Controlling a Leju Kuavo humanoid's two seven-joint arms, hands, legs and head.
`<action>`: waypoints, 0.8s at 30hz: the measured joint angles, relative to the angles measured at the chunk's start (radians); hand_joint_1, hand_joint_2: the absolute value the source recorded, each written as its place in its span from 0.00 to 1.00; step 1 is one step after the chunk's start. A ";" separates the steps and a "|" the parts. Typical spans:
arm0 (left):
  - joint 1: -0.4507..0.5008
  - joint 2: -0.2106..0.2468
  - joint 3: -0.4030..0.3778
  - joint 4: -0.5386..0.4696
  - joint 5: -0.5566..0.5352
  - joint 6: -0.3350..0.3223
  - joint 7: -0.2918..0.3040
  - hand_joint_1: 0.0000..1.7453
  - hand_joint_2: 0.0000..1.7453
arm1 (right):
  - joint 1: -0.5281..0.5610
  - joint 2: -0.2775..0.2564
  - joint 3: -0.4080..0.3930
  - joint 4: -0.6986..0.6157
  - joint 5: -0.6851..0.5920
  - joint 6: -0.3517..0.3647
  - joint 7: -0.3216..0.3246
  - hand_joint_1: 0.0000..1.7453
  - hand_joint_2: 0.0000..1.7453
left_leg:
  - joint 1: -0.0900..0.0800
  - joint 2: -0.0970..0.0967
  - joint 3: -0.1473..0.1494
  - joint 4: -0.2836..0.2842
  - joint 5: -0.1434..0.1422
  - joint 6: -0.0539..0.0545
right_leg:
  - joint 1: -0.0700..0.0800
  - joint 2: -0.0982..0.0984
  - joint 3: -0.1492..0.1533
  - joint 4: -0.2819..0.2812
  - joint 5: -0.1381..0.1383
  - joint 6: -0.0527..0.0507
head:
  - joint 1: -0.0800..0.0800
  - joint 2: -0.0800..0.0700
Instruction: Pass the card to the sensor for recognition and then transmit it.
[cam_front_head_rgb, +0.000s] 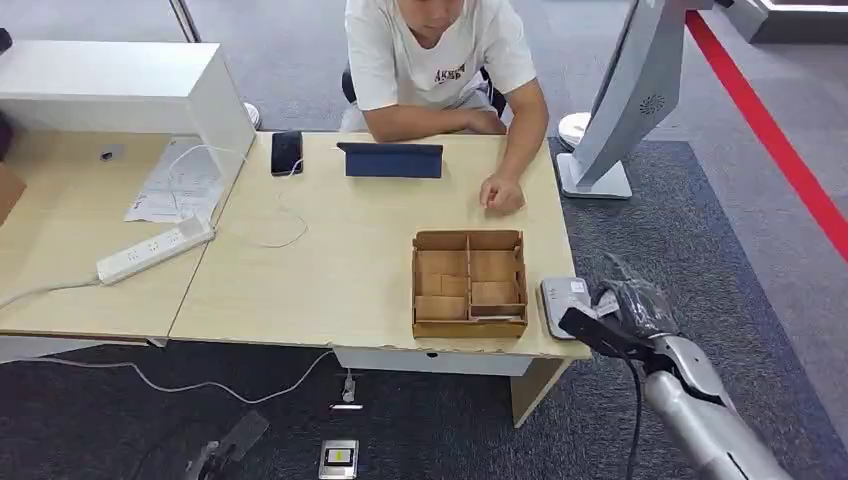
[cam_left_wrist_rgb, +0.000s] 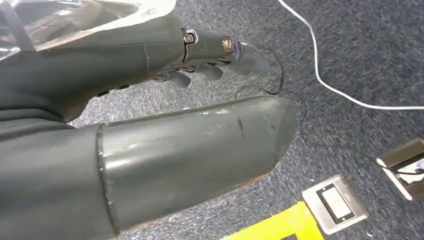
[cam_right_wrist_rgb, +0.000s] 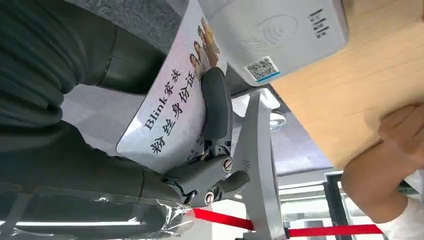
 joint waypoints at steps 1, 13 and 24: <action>0.000 0.000 0.000 0.000 0.000 0.000 0.000 0.00 0.00 | 0.004 -0.003 0.000 0.000 -0.003 -0.002 0.000 1.00 1.00 | 0.000 0.000 0.000 0.000 0.000 0.000 | 0.000 0.000 0.000 0.000 0.000 0.000 | 0.000 0.000; 0.004 0.000 0.000 0.001 0.004 0.001 -0.001 0.00 0.00 | 0.029 -0.007 0.000 -0.011 -0.002 -0.008 0.006 1.00 1.00 | 0.000 0.000 0.000 0.000 0.000 0.000 | 0.000 0.000 0.000 0.000 0.000 0.000 | 0.000 0.000; 0.002 0.000 0.000 0.001 -0.005 -0.005 0.002 0.00 0.00 | 0.027 0.007 0.000 -0.036 0.006 -0.008 0.004 1.00 1.00 | 0.000 0.000 0.000 0.000 0.000 0.000 | 0.000 0.000 0.000 0.000 0.000 0.000 | 0.000 0.000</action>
